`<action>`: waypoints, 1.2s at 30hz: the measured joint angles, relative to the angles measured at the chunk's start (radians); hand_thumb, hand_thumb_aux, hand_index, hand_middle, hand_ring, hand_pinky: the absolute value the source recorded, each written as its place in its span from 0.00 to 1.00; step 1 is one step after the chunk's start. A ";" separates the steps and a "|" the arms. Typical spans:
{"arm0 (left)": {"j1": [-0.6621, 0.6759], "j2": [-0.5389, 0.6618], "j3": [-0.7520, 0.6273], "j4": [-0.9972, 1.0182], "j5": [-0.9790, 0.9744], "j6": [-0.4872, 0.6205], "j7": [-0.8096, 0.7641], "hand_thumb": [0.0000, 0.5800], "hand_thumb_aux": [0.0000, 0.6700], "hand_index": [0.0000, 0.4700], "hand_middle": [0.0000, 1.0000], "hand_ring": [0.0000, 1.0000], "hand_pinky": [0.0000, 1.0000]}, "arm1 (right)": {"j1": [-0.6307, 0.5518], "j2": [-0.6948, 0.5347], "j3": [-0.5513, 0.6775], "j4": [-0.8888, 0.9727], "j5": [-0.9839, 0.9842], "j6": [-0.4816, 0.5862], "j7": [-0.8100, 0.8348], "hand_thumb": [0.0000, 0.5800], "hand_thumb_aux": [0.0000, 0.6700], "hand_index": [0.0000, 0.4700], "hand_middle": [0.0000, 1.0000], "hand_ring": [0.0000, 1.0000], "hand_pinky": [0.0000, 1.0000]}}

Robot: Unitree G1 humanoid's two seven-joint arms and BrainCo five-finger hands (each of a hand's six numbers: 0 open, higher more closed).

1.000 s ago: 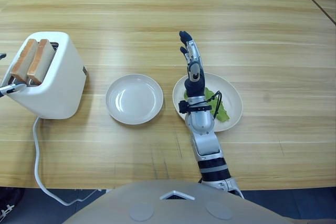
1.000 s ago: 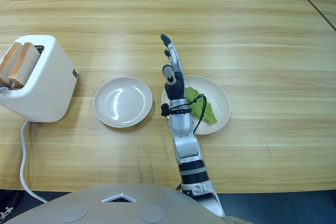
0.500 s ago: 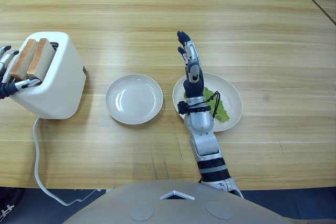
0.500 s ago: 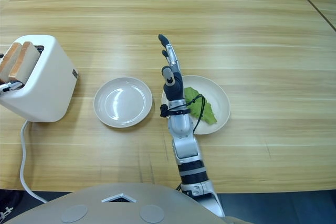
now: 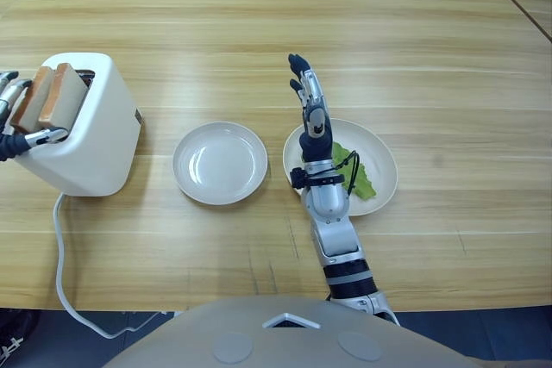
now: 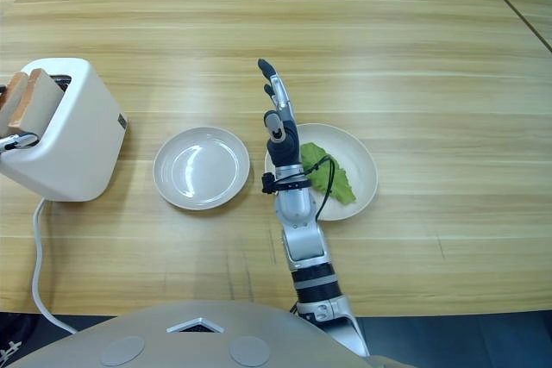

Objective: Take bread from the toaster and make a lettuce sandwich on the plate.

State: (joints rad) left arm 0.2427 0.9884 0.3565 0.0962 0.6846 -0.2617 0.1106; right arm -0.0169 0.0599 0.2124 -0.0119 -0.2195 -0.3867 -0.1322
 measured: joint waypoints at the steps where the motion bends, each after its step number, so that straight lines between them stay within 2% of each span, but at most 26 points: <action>1: 0.003 0.003 0.006 0.003 0.000 -0.004 0.001 0.00 0.00 0.00 0.00 0.00 0.00 | 0.000 0.000 0.000 0.001 0.000 0.000 0.000 0.00 0.00 0.00 0.00 0.00 0.00; 22: 0.028 0.025 0.051 0.030 0.037 0.003 0.060 0.00 0.00 0.00 0.00 0.00 0.00 | 0.000 0.000 0.001 0.005 0.003 -0.004 -0.002 0.00 0.00 0.00 0.00 0.00 0.00; 36: -0.050 0.035 -0.023 0.048 0.058 0.010 0.064 0.00 0.00 0.00 0.00 0.00 0.00 | 0.000 0.000 0.002 0.007 0.017 -0.005 0.000 0.00 0.00 0.00 0.00 0.00 0.00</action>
State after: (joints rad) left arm 0.1932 1.0238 0.3331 0.1439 0.7426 -0.2519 0.1750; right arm -0.0167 0.0599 0.2145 -0.0050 -0.2021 -0.3913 -0.1322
